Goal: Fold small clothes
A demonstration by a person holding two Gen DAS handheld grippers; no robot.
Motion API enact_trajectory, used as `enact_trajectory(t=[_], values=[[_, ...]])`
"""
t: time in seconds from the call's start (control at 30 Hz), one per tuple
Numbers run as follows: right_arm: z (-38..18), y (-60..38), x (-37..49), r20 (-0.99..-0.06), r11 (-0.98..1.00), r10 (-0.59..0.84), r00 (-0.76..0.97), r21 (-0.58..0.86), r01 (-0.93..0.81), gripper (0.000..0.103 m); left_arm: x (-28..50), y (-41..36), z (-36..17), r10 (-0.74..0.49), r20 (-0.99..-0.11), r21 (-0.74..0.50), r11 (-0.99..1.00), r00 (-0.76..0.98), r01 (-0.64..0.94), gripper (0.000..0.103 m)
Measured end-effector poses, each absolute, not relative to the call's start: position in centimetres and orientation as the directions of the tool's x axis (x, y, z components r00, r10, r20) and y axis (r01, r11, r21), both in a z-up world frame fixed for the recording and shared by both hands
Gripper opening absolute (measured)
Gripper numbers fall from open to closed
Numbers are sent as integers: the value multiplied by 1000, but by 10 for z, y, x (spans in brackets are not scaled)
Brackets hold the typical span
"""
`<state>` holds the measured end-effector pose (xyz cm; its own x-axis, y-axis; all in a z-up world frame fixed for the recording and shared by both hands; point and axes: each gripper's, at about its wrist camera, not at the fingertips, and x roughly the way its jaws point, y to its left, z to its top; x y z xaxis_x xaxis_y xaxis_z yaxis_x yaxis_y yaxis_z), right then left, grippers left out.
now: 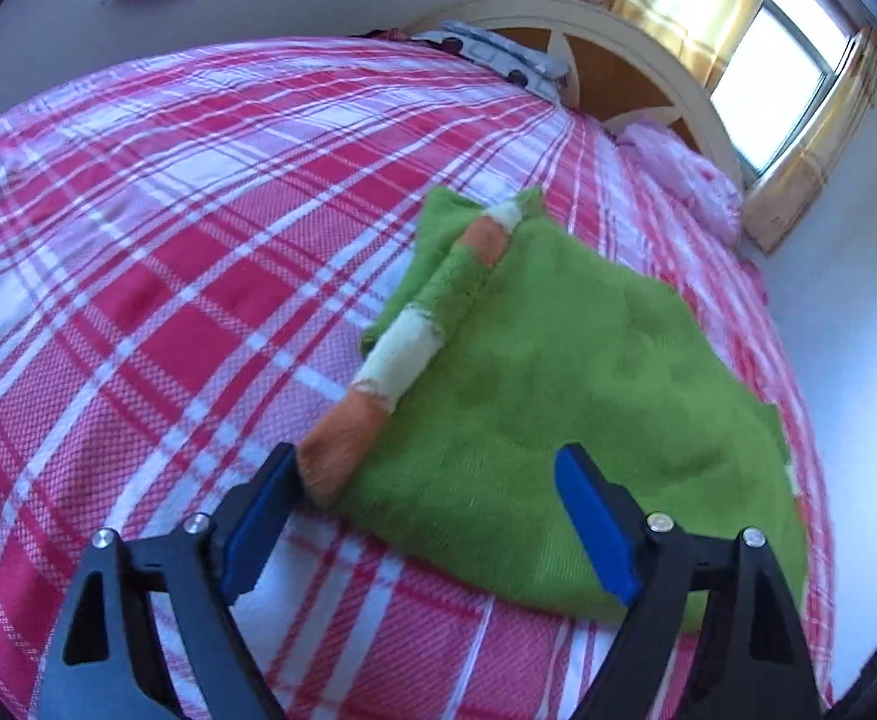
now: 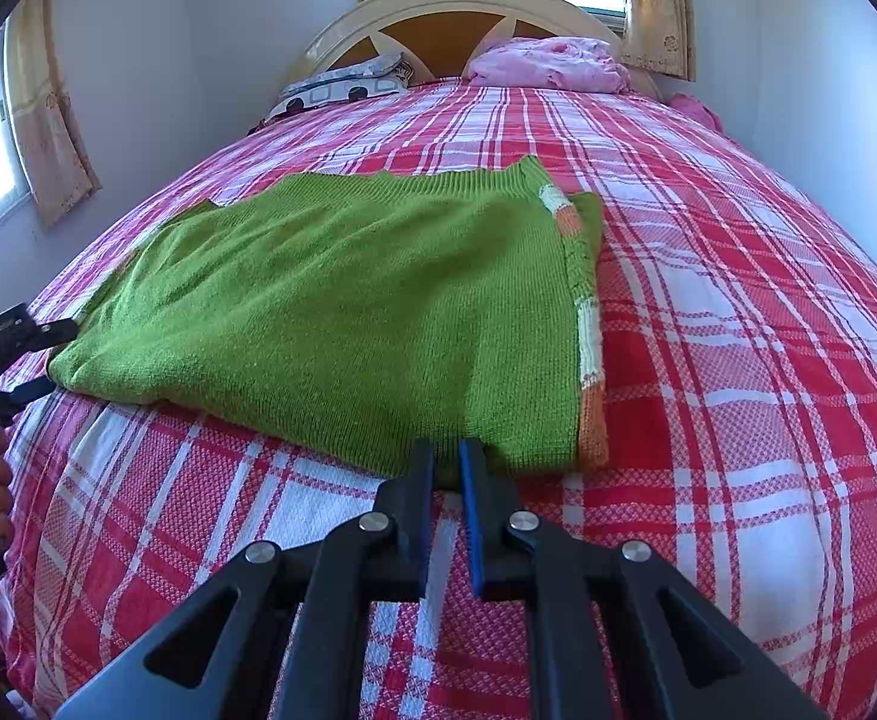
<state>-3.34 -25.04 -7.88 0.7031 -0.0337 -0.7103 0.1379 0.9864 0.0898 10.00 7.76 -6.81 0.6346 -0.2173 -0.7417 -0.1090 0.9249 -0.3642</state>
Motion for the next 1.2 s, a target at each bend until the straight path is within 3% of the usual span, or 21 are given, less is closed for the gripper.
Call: enact_trajectory(t=[0.13, 0.27, 0.47, 0.77, 0.93, 1.07, 1.1, 1.17, 1.2], values=[[-79, -251, -34, -710, 986, -31, 704, 95, 138, 9, 110, 72, -68, -192, -751, -340, 933, 632, -120, 86], [-79, -251, -34, -710, 986, -30, 704, 95, 138, 9, 119, 70, -72, -114, -770, -265, 952, 628, -153, 59], [-79, -251, -34, -710, 986, -33, 704, 92, 138, 9, 119, 68, -75, -78, -764, -209, 969, 640, -133, 54], [-80, -254, -32, -714, 984, -8, 701, 120, 134, 10, 121, 62, -77, -54, -755, -163, 981, 654, -107, 54], [-61, -255, -31, -714, 974, -20, 700, 144, 174, 10, 120, 68, -78, -91, -744, -208, 973, 663, -100, 54], [-12, -229, -24, -619, 979, 8, 785, 165, 120, 11, 119, 68, -79, -103, -738, -220, 971, 667, -94, 60], [-3, -221, -18, -607, 981, 25, 794, 166, 96, 13, 119, 67, -78, -109, -738, -223, 971, 666, -87, 63], [10, -199, 2, -604, 984, 82, 793, 177, 33, 44, 118, 68, -79, -118, -736, -230, 970, 667, -83, 64], [12, -189, 11, -604, 983, 100, 791, 182, 14, 71, 117, 69, -79, -122, -734, -237, 968, 668, -84, 64]])
